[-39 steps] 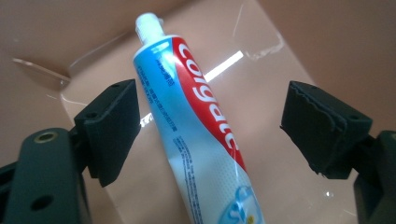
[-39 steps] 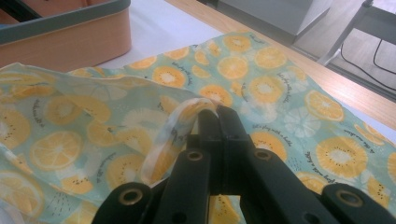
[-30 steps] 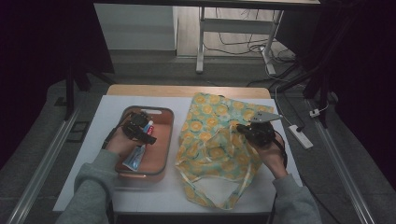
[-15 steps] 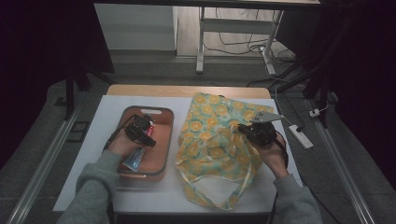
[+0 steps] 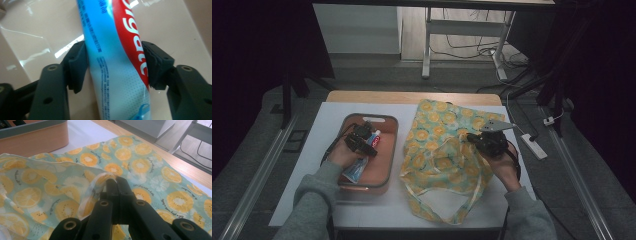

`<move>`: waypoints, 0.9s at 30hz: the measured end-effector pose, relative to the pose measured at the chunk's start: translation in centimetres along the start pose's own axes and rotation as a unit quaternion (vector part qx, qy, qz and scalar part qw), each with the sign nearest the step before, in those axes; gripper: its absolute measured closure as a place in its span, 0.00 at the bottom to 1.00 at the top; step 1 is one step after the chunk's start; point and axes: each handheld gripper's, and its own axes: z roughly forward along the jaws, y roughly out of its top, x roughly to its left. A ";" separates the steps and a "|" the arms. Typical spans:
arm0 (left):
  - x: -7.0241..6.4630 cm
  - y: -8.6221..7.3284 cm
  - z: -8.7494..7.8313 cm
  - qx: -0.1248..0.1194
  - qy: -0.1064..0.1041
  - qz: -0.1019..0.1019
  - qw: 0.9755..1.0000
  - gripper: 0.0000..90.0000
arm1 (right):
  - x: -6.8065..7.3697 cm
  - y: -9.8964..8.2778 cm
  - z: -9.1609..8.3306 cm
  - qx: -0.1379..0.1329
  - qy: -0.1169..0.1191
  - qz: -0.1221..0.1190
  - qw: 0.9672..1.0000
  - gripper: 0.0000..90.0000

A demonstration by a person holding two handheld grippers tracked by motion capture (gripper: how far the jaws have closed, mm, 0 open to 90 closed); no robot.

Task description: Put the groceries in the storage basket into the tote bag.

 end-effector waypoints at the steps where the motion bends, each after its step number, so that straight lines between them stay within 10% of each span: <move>1: 0.0 0.0 0.0 -0.001 -0.002 0.000 1.000 0.47 | 0.0 0.0 0.0 0.000 0.000 0.000 1.000 1.00; 12: 0.8 -0.3 -0.9 -0.016 -0.010 -0.001 1.000 0.79 | 0.1 -0.1 0.1 0.003 -0.003 -0.003 1.000 1.00; 27: 1.0 -0.5 -1.2 -0.029 -0.035 0.009 0.999 0.84 | -0.1 -0.2 0.2 0.005 -0.005 -0.006 1.000 1.00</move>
